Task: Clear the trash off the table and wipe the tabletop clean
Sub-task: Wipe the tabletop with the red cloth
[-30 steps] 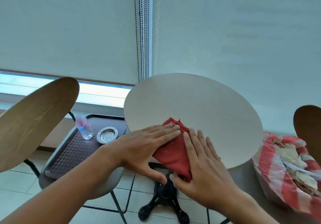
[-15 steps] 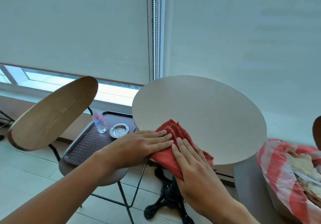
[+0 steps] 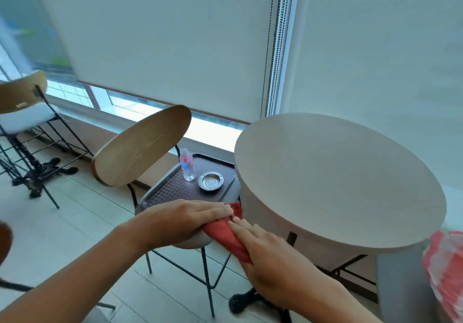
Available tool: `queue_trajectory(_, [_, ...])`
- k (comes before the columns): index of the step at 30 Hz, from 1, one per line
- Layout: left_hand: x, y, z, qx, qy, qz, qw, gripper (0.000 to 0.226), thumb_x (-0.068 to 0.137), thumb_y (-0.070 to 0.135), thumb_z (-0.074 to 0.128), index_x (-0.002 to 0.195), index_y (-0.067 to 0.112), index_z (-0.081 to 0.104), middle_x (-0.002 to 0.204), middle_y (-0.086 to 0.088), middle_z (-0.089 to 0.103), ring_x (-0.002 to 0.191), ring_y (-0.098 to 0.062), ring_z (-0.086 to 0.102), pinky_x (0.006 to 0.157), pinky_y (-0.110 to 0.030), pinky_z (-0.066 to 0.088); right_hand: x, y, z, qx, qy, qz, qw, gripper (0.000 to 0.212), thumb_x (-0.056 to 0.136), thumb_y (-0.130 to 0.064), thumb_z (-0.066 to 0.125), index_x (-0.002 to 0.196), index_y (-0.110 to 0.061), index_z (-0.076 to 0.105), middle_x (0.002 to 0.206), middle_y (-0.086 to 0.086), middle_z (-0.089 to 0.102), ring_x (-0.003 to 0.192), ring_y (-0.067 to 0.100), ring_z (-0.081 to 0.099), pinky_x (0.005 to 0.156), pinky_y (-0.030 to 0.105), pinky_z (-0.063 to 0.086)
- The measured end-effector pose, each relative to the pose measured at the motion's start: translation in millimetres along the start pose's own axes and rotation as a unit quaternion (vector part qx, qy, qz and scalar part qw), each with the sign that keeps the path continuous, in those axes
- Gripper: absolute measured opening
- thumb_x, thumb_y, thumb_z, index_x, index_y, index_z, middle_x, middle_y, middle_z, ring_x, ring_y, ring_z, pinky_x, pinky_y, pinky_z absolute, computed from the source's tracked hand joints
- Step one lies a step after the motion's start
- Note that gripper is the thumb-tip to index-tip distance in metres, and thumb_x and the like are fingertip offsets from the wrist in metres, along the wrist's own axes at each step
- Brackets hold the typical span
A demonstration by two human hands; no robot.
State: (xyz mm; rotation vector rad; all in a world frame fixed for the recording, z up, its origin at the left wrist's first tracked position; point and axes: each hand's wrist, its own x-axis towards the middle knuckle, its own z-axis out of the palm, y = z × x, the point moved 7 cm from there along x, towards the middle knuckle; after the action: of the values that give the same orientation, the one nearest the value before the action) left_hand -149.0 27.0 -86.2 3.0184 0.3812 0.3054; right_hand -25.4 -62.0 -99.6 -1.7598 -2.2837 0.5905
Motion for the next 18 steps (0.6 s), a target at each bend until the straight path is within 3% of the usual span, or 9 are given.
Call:
queue_trajectory(2, [-19.4,-14.9,9.1,-0.003,-0.018,-0.037,0.999,0.055,0.094,0.038,0.047,0.147,0.021,0.044,0.144,0.000,0.055,0.127,-0.010,0.056,0.105,-0.027,0.047,17.3,-4.7,13.1,0.018,-0.012,-0.008,1.000,0.061,0.105,-0.030,0.042,0.161,-0.031,0.017,0.166,-0.011,0.020,0.148,0.011,0.028,0.120,0.026,0.024])
queue_trajectory(4, [-40.4,-35.4,26.6,-0.016,-0.045,-0.084,0.995,0.055,0.097,0.025,0.050,0.149,0.029,0.035,0.146,0.003,0.052,0.129,-0.012,0.055,0.103,-0.034,0.050,35.1,-6.9,29.4,0.034,-0.034,-0.012,0.999,0.062,0.102,-0.028,0.044,0.160,-0.030,0.022,0.165,-0.011,0.027,0.146,0.013,0.033,0.119,0.030,0.029])
queue_trajectory(8, [-81.3,-76.2,71.3,-0.027,-0.111,-0.155,0.981,0.062,0.098,0.015,0.054,0.151,0.033,0.030,0.147,0.007,0.050,0.128,-0.013,0.055,0.102,-0.034,0.050,73.2,-2.7,72.0,0.053,-0.080,0.003,0.995,0.060,0.100,-0.034,0.048,0.156,-0.032,0.029,0.154,-0.010,0.045,0.133,0.017,0.050,0.111,0.038,0.042])
queue_trajectory(12, [-109.8,-111.3,106.0,-0.051,-0.163,-0.198,0.965,0.061,0.099,0.014,0.053,0.151,0.034,0.031,0.142,0.009,0.054,0.122,-0.013,0.058,0.099,-0.033,0.050,111.1,2.7,107.7,0.059,-0.107,0.031,0.992,0.045,0.096,-0.032,0.050,0.141,-0.034,0.048,0.125,-0.005,0.065,0.105,0.018,0.063,0.095,0.039,0.052])
queue_trajectory(15, [-120.0,-141.6,122.8,-0.065,-0.185,-0.227,0.954,0.057,0.101,0.017,0.051,0.152,0.031,0.032,0.144,0.007,0.052,0.125,-0.013,0.055,0.104,-0.032,0.046,143.0,7.1,128.3,0.063,-0.116,0.054,0.990,0.034,0.096,-0.035,0.053,0.129,-0.034,0.057,0.107,-0.007,0.068,0.091,0.015,0.064,0.086,0.039,0.056])
queue_trajectory(18, [-124.4,-174.7,140.2,-0.093,-0.205,-0.245,0.943,0.053,0.101,0.021,0.050,0.151,0.032,0.035,0.143,0.006,0.054,0.126,-0.013,0.053,0.105,-0.035,0.046,175.6,15.2,147.3,0.070,-0.121,0.075,0.987,0.031,0.096,-0.035,0.056,0.127,-0.034,0.059,0.105,-0.009,0.069,0.091,0.012,0.064,0.086,0.038,0.056])
